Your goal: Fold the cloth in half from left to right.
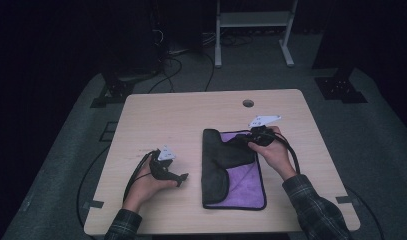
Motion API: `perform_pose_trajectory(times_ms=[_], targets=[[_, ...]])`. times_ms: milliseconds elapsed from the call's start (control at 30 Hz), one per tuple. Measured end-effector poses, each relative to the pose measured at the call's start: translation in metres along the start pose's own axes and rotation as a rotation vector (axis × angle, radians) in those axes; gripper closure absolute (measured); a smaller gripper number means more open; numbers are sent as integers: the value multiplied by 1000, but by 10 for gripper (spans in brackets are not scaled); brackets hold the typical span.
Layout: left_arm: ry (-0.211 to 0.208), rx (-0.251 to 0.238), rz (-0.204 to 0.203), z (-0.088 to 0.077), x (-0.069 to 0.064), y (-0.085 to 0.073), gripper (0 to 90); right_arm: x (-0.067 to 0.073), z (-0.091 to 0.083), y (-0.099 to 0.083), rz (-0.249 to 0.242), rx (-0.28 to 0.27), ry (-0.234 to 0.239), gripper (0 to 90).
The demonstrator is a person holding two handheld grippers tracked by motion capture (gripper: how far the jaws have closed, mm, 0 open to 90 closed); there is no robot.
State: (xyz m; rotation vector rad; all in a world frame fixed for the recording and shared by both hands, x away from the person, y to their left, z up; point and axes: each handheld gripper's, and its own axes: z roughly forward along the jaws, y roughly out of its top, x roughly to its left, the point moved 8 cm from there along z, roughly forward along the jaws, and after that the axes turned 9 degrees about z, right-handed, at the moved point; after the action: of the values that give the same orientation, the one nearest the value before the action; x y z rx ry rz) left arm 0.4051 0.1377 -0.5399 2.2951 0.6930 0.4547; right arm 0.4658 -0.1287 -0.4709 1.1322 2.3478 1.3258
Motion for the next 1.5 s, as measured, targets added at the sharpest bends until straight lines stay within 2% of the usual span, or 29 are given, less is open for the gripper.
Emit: perform_pose_trajectory(times_ms=[100, 133, 167, 233, 267, 433, 700, 800, 900, 933, 967, 1000, 1067, 1133, 1267, 1400, 1467, 1500], targets=[[1, 0, 0, 0, 0, 0, 0, -12, -1, 5, 25, -15, -33, 870], [2, 0, 2, 0, 0, 0, 0, -20, -1, 6, 43, -16, -60, 870], [2, 0, 1, 0, 0, 0, 0, -20, -1, 6, 43, -16, -60, 870], [2, 0, 1, 0, 0, 0, 0, -33, -1, 7, 65, -15, -101, 870], [2, 0, 1, 0, 0, 0, 0, -33, -1, 7, 65, -15, -101, 870], [3, -3, -3, 0, 0, 0, 0, -59, 5, 4, 107, 3, -169, 870], [4, -3, -3, 0, 0, 0, 0, -80, 24, -9, 123, 57, -221, 869], [4, -3, -2, 0, 0, 0, 0, -85, 30, -15, 138, 71, -226, 869], [4, -3, -3, 0, 0, 0, 0, -89, 35, -19, 130, 86, -242, 868], [4, -3, -2, 0, 0, 0, 0, -91, 38, -23, 118, 101, -259, 863], [4, -3, -3, 0, 0, 0, 0, -93, 39, -22, 138, 86, -253, 817], [4, -3, -3, 0, 0, 0, 0, -94, 36, -20, 137, 76, -259, 775], [4, -3, -3, 0, 0, 0, 0, -94, 33, -17, 140, 59, -260, 759], [4, -3, -3, 0, 0, 0, 0, -90, 21, -8, 147, 11, -229, 731], [5, -3, -4, 0, 0, 0, 0, -84, 12, -3, 136, -5, -214, 725], [5, 0, -4, 0, 0, 0, 0, -74, 4, -4, 135, -16, -181, 710], [6, 0, -5, 0, 0, 0, 0, -63, -1, -7, 122, -18, -157, 697], [6, 0, -5, 0, 0, 0, 0, -63, -1, -7, 122, -18, -157, 697]])
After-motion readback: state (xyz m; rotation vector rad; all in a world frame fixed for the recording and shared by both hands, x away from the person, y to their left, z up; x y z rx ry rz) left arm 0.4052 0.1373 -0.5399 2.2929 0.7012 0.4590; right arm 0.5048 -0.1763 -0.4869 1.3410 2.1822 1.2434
